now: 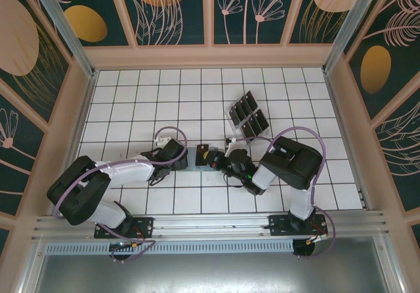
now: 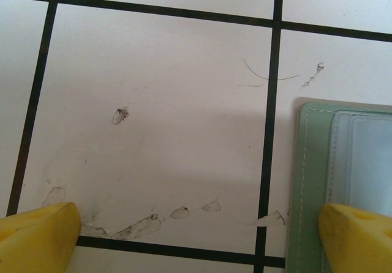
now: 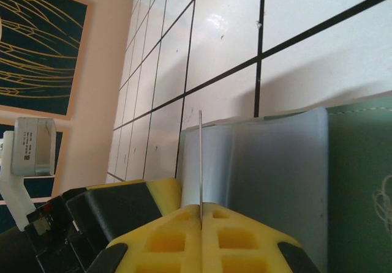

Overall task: Put the credit cards into the card holder
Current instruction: Insert the credit card into the card slot.

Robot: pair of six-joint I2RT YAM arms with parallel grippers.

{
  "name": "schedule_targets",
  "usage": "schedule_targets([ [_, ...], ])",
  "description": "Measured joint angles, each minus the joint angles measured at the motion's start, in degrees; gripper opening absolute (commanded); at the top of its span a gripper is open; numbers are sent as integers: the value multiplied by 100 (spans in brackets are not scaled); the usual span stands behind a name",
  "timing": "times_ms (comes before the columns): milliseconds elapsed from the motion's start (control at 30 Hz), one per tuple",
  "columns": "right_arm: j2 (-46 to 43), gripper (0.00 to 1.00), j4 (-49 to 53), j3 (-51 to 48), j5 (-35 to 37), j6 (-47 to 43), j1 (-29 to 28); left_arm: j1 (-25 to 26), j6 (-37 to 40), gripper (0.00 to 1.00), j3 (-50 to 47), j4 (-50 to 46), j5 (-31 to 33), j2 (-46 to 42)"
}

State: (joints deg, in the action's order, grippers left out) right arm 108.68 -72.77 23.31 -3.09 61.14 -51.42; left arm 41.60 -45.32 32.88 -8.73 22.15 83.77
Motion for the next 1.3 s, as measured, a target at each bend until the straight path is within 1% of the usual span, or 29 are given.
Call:
schedule_targets([
  [433,177,0,-339,-116,-2,319,35,0,-2,99,0,0,-2,0],
  [933,352,0,-483,-173,-11,584,35,0,-2,99,-11,20,0,0],
  [1300,444,0,-557,-98,-149,678,33,0,-2,99,-33,63,7,0],
])
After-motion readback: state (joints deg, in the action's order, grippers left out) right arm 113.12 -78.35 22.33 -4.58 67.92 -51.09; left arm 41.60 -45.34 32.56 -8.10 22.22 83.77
